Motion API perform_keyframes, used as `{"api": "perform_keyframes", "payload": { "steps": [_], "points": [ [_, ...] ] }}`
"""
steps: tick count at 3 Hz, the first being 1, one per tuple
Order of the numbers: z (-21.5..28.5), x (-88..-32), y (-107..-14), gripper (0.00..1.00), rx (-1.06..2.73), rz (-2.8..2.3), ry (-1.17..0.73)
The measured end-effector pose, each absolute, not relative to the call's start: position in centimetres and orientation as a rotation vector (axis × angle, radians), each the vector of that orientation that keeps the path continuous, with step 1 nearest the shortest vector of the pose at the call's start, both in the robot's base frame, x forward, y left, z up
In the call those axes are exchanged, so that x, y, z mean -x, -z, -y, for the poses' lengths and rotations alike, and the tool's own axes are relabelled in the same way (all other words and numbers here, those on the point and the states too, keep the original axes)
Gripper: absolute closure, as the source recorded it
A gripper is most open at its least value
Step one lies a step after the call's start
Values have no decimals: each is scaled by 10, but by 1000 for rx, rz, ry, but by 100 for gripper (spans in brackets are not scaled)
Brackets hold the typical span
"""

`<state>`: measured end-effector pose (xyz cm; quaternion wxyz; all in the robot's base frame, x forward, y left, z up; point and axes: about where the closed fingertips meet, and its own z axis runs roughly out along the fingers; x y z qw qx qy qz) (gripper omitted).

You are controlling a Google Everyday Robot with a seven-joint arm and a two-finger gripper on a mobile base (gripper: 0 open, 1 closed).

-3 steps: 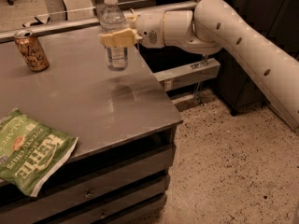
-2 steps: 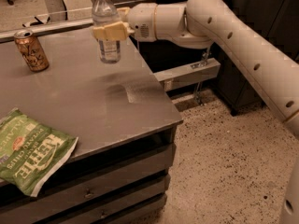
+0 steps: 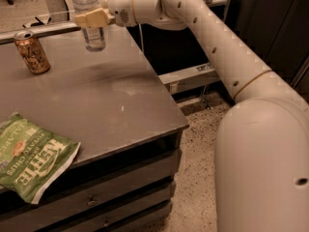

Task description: Move blue plastic bottle near orange can

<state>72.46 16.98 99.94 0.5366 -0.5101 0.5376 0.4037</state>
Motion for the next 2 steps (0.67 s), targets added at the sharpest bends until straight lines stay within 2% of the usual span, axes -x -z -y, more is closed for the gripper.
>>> {"api": "perform_keyframes", "payload": {
  "steps": [2],
  "points": [
    [-235,-757,-986,100,1255,-1232,-1054]
  ]
}}
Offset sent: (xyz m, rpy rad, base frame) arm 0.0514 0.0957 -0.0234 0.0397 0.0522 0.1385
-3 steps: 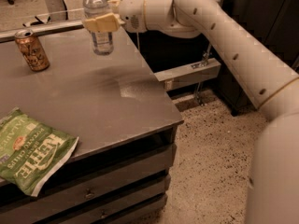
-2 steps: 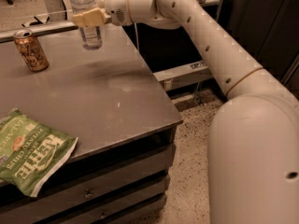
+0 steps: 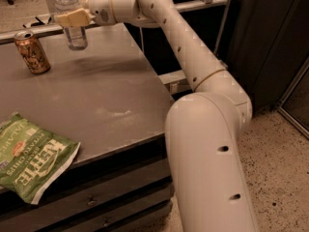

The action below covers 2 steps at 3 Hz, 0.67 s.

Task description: Move blue plastic bottle near orange can

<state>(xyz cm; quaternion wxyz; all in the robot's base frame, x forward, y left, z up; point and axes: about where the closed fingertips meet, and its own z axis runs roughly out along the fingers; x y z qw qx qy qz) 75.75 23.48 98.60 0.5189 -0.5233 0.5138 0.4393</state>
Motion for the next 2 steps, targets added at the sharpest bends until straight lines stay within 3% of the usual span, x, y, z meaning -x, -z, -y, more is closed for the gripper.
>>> {"api": "perform_keyframes", "payload": {
  "steps": [2],
  "points": [
    [-277,-749,-959,100,1280,-1239,-1170]
  ]
}}
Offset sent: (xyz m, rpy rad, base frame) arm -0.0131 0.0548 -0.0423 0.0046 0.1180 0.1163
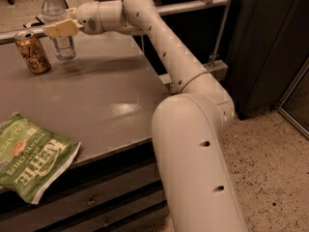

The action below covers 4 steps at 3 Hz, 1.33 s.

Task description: Move blue plastic bottle near orange can

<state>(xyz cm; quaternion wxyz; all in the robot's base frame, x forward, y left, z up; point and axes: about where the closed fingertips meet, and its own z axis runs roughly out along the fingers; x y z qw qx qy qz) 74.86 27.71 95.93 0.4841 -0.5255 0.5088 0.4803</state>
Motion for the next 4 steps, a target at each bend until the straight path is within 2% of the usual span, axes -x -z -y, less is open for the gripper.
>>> {"api": "perform_keyframes", "payload": {
  "steps": [1,2,4],
  "points": [
    [-286,-743,-948,100,1293,-1257,-1204],
    [-290,-739,-936,85,1310,-1288,-1215],
    [-289,-739,-924,38,1320,-1324,-1199]
  ]
}}
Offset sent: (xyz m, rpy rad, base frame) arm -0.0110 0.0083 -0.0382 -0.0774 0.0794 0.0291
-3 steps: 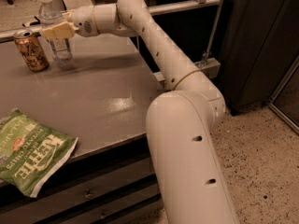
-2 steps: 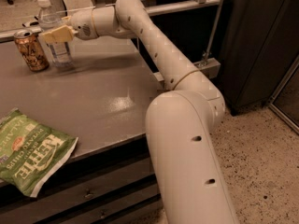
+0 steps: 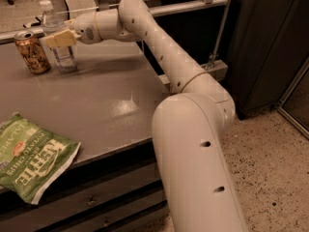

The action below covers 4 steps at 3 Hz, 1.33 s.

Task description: Move blue plastic bottle near orange can

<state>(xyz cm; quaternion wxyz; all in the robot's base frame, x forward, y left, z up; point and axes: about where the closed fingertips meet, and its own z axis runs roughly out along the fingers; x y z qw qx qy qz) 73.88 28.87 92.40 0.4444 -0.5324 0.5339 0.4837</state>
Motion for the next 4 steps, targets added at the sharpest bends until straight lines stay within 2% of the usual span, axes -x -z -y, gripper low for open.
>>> {"api": "perform_keyframes", "payload": {
  "steps": [1,2,3,4],
  "points": [
    [-287,-740,-924,15,1321,-1321,-1185],
    [-286,-741,-924,0,1316,-1318,-1180],
    [-275,-737,-928,0,1309,-1312,-1167],
    [-233,-732,-936,0,1280,-1309,-1117]
  ]
}}
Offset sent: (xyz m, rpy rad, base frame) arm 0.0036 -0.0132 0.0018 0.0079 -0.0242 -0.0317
